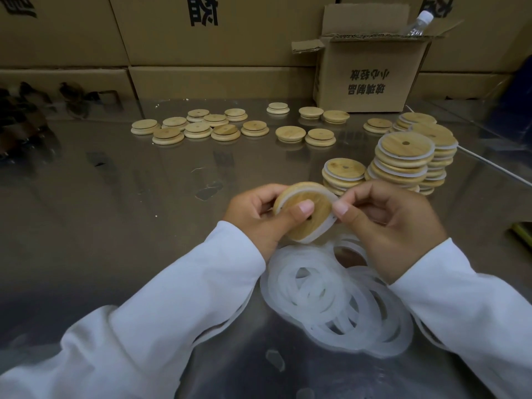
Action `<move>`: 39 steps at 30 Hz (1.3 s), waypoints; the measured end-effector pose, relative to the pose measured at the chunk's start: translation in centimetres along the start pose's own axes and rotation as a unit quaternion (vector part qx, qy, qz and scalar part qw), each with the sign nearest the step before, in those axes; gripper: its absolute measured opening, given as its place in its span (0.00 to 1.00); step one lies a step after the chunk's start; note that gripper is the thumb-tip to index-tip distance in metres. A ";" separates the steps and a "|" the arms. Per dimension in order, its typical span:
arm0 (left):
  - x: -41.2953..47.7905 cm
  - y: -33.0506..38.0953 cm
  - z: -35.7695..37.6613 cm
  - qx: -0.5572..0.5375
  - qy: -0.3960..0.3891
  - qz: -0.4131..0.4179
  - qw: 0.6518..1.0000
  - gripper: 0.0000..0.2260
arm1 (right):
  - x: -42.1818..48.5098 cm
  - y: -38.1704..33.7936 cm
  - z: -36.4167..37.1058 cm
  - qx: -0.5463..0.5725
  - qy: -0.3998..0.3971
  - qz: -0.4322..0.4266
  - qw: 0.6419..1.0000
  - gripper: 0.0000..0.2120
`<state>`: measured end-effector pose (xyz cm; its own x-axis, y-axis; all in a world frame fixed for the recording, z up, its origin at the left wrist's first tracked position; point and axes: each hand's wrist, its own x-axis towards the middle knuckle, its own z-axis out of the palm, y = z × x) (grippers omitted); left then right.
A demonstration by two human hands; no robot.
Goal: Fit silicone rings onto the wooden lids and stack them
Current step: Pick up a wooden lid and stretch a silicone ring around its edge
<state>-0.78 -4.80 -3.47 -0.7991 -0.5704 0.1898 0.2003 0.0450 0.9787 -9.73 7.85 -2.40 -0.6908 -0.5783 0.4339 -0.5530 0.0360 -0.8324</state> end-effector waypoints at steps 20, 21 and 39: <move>0.2 -0.4 -0.1 -0.069 -0.002 -0.053 0.996 0.09 | 0.0 0.2 0.1 0.030 0.013 0.029 0.999 0.04; 0.2 -0.5 -0.1 -0.060 -0.002 -0.055 0.997 0.07 | 0.0 0.3 0.1 0.023 0.017 0.029 0.999 0.06; 0.1 0.4 0.0 -0.150 -0.009 -0.051 0.987 0.10 | 0.4 -0.2 -0.7 0.014 -0.028 0.021 0.999 0.06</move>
<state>-0.79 -4.82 -3.06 -0.8332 -0.5447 0.0955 0.2748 -0.2580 0.9262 -10.21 8.19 -1.77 -0.6856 -0.6217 0.3788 -0.5106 0.0397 -0.8589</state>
